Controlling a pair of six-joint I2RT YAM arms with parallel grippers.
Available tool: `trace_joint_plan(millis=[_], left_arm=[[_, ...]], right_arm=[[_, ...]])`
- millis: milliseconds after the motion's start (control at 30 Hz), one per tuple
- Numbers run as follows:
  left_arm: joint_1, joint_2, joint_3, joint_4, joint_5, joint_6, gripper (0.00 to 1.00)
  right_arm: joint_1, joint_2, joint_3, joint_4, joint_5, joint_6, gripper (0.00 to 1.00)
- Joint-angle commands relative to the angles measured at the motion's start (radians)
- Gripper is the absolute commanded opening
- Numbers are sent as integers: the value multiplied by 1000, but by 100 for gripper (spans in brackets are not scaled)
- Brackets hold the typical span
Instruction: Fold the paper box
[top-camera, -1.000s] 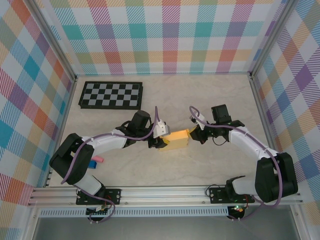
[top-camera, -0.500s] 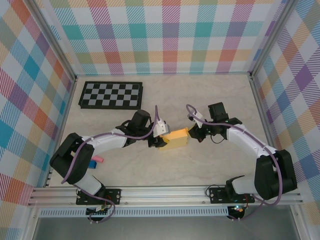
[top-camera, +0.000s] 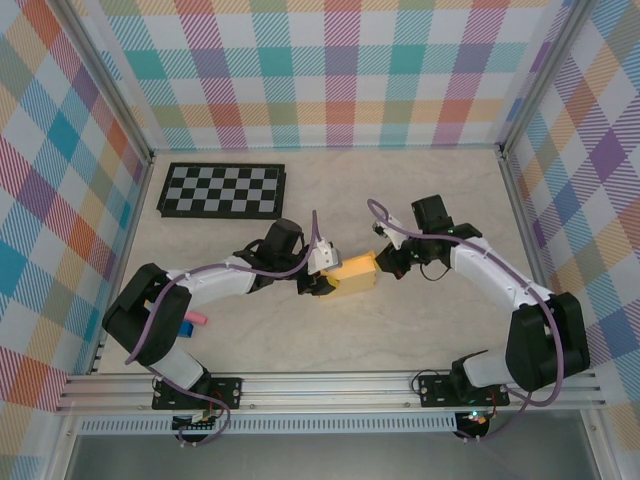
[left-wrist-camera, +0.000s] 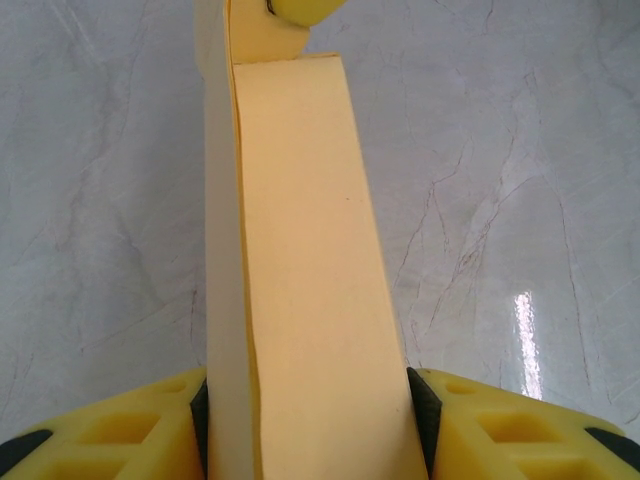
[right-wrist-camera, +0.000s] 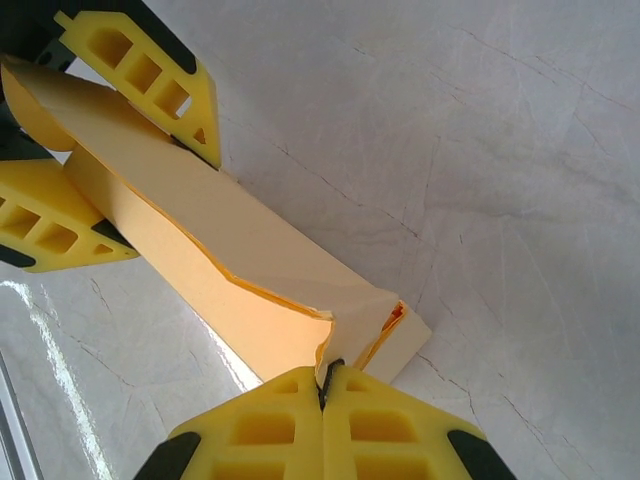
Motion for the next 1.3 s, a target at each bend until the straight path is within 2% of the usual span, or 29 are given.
trace_joint_plan(millis=[0, 400, 600, 633, 833, 867, 1033, 1100, 1133, 1233, 1267], left_arm=[[-17, 21, 17, -27, 37, 31, 50], [-17, 24, 18, -25, 33, 29, 49], [-16, 27, 17, -25, 20, 30, 48], [-17, 27, 14, -23, 19, 31, 48], [-18, 25, 17, -42, 17, 53, 48], [-17, 24, 18, -46, 16, 58, 48], [-17, 20, 19, -56, 11, 72, 47], [-18, 20, 19, -55, 11, 71, 47], [-18, 20, 20, -54, 11, 71, 47], [-18, 18, 19, -57, 9, 72, 47], [-18, 18, 19, -59, 9, 72, 47]], right_arm=[[19, 9, 31, -1, -92, 4, 0], [19, 19, -82, 59, -51, -45, 0], [21, -12, -141, 71, -80, -145, 1], [20, -24, -155, 81, -77, -163, 3], [12, -131, -228, 121, -69, -175, 28], [6, -160, -237, 134, -82, -151, 34], [-19, -290, -257, 179, -79, 45, 48], [-29, -319, -241, 202, -42, 223, 59], [-36, -322, -223, 198, -19, 320, 60], [-71, -270, -108, 58, 122, 697, 63], [-102, -229, -66, -6, 96, 760, 59]])
